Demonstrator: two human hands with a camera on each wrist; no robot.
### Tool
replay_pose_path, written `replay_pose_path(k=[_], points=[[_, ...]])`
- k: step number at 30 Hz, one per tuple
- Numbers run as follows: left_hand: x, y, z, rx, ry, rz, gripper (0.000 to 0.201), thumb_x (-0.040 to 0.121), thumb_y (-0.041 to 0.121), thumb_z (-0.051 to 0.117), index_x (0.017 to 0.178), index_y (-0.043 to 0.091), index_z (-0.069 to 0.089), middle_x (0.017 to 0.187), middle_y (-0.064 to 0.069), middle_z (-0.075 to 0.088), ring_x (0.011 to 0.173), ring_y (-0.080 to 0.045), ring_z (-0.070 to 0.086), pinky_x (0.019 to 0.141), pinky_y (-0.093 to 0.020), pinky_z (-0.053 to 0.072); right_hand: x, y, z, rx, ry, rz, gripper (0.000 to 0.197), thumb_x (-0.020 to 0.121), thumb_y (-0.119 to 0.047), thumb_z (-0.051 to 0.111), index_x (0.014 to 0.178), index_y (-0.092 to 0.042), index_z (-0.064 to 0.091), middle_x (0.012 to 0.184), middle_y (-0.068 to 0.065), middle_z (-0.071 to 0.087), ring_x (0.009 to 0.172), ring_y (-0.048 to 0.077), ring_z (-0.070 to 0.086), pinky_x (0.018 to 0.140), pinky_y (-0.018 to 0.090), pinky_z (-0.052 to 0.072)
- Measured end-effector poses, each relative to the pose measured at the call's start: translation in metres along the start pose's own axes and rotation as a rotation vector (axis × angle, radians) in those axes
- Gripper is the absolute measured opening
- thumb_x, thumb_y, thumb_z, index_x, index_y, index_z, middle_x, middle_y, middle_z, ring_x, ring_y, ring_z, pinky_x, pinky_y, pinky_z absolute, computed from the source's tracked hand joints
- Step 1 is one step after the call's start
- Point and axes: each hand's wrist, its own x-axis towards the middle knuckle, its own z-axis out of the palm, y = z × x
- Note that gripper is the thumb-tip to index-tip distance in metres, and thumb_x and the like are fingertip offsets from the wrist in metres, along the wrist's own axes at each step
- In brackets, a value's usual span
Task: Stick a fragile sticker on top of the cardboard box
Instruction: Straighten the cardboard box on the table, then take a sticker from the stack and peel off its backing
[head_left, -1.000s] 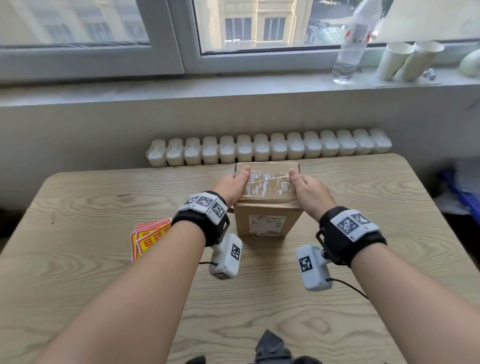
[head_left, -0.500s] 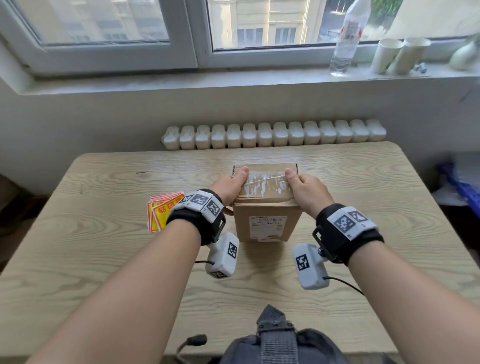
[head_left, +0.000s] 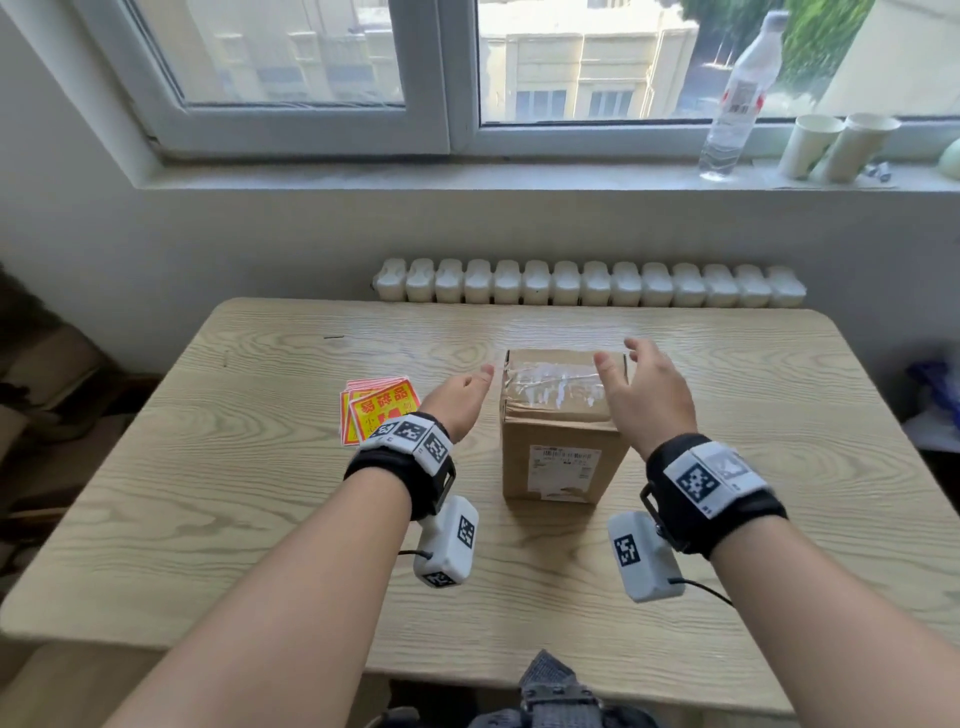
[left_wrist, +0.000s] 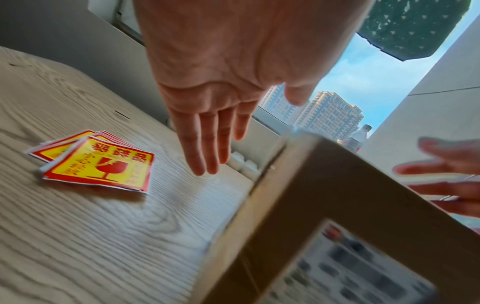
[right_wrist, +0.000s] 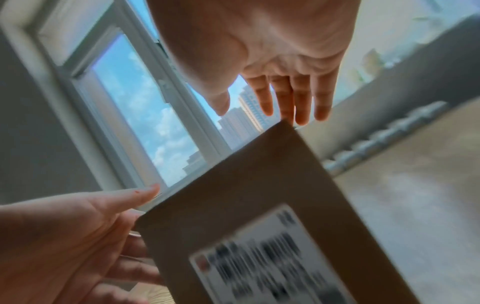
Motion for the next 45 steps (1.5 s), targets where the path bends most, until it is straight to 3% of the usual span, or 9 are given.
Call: replay_pose_path(k=[2, 5, 7, 15, 23, 27, 34, 40, 45], points=[[0.004, -0.014, -0.019, 0.014, 0.078, -0.017, 0.039, 0.099, 0.044, 0.034, 0.090, 0.016, 0.059, 0.108, -0.015, 0.060, 0.114, -0.032, 0.059, 0.099, -0.040, 0.044, 0.001, -0.028, 0.002, 0.006, 0.050, -0.115, 0.051, 0.095, -0.042, 0.044, 0.136, -0.012, 0.044, 0.138, 0.008, 0.052, 0.127, 0.023, 0.048, 0.103, 0.037, 0.039], [0.009, -0.036, -0.050, 0.045, 0.207, -0.047, 0.044, 0.094, 0.035, 0.051, 0.129, 0.010, 0.057, 0.130, -0.009, 0.062, 0.119, -0.028, 0.059, 0.099, -0.032, 0.044, 0.006, -0.075, 0.020, 0.050, 0.062, -0.244, 0.042, 0.095, -0.034, 0.048, 0.130, -0.012, 0.052, 0.132, 0.007, 0.058, 0.121, 0.021, 0.053, 0.100, 0.035, 0.042], [0.013, -0.052, -0.074, 0.060, 0.263, -0.064, 0.045, 0.090, 0.032, 0.055, 0.132, 0.014, 0.056, 0.130, -0.007, 0.063, 0.117, -0.026, 0.061, 0.099, -0.031, 0.046, 0.010, -0.105, 0.040, 0.056, 0.021, -0.301, 0.038, 0.093, -0.029, 0.050, 0.127, -0.012, 0.054, 0.128, 0.007, 0.061, 0.117, 0.021, 0.056, 0.098, 0.036, 0.044], [0.046, -0.117, -0.147, 0.085, 0.331, -0.160, 0.038, 0.088, 0.026, 0.056, 0.124, 0.017, 0.061, 0.127, -0.004, 0.065, 0.116, -0.024, 0.061, 0.098, -0.030, 0.048, 0.036, -0.176, 0.159, -0.180, -0.290, -0.289, 0.040, 0.089, -0.027, 0.054, 0.127, -0.014, 0.054, 0.124, 0.006, 0.063, 0.114, 0.024, 0.058, 0.094, 0.035, 0.045], [0.105, -0.170, -0.141, 0.152, 0.214, -0.143, 0.044, 0.081, 0.020, 0.065, 0.124, 0.018, 0.061, 0.125, -0.002, 0.066, 0.112, -0.023, 0.063, 0.097, -0.032, 0.048, 0.053, -0.133, 0.250, -0.430, -0.488, -0.130, 0.069, 0.079, -0.038, 0.069, 0.138, -0.025, 0.038, 0.136, 0.005, 0.053, 0.120, 0.027, 0.055, 0.094, 0.038, 0.046], [0.123, -0.182, -0.128, 0.210, 0.162, -0.100, 0.049, 0.077, 0.017, 0.067, 0.125, 0.024, 0.060, 0.123, 0.001, 0.068, 0.112, -0.020, 0.063, 0.095, -0.029, 0.049, 0.051, -0.108, 0.268, -0.478, -0.554, -0.074, 0.087, 0.071, -0.037, 0.076, 0.143, -0.032, 0.028, 0.127, 0.008, 0.051, 0.115, 0.030, 0.057, 0.088, 0.040, 0.049], [0.134, -0.188, -0.116, 0.264, 0.172, -0.045, 0.050, 0.074, 0.017, 0.070, 0.121, 0.030, 0.062, 0.119, 0.004, 0.069, 0.111, -0.019, 0.063, 0.094, -0.031, 0.050, 0.048, -0.089, 0.284, -0.452, -0.486, -0.092, 0.094, 0.065, -0.033, 0.079, 0.144, -0.026, 0.029, 0.125, 0.009, 0.048, 0.118, 0.027, 0.049, 0.096, 0.038, 0.047], [0.132, -0.186, -0.119, 0.153, 0.232, -0.106, 0.030, 0.079, 0.016, 0.068, 0.108, 0.025, 0.067, 0.092, 0.002, 0.070, 0.097, -0.023, 0.067, 0.088, -0.032, 0.052, 0.046, -0.094, 0.278, -0.447, -0.490, -0.081, 0.101, 0.066, -0.032, 0.080, 0.147, -0.029, 0.019, 0.133, 0.007, 0.043, 0.124, 0.027, 0.042, 0.097, 0.041, 0.046], [0.122, -0.180, -0.128, 0.041, 0.200, -0.102, 0.017, 0.072, 0.019, 0.077, 0.089, 0.018, 0.074, 0.080, -0.003, 0.073, 0.079, -0.017, 0.067, 0.080, -0.026, 0.052, 0.057, -0.123, 0.258, -0.387, -0.362, -0.279, 0.066, 0.080, -0.023, 0.068, 0.140, -0.025, 0.041, 0.136, 0.001, 0.049, 0.127, 0.023, 0.045, 0.101, 0.035, 0.041]])
